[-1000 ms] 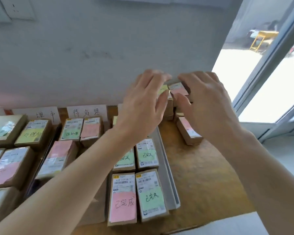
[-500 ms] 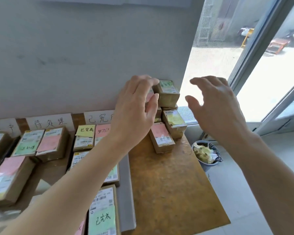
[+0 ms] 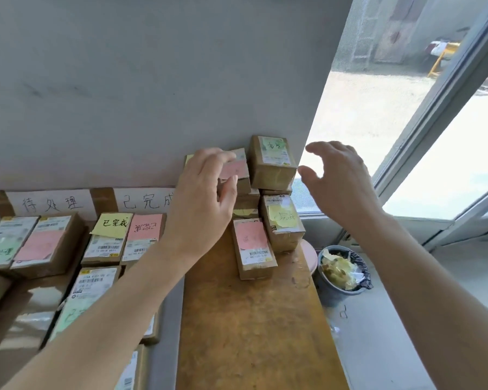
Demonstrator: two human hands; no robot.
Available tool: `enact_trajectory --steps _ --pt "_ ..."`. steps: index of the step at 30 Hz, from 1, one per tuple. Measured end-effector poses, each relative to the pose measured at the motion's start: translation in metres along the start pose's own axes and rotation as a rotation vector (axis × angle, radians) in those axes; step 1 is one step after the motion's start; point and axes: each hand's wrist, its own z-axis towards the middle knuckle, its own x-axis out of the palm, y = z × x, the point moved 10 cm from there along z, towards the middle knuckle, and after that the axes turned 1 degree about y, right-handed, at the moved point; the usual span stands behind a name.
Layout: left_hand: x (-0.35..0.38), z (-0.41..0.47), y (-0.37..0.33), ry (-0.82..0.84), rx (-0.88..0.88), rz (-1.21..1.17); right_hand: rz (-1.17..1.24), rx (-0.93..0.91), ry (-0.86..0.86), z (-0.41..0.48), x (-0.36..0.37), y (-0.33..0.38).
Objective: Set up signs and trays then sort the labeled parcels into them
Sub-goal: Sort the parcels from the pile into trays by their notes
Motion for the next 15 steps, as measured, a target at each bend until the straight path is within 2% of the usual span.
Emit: enact_trajectory --steps 7,11,15 --pt "0.108 -0.012 0.026 0.126 -0.290 0.038 0.081 -0.025 0.269 0.041 0.081 -0.077" --pt "0.164 -0.050 0.061 0.215 -0.584 0.043 0.074 -0.029 0.493 0.040 0.141 -0.117" --pt "0.202 -0.100 0.098 0.365 -0.917 0.041 0.179 0.087 0.758 0.026 0.194 -0.146"
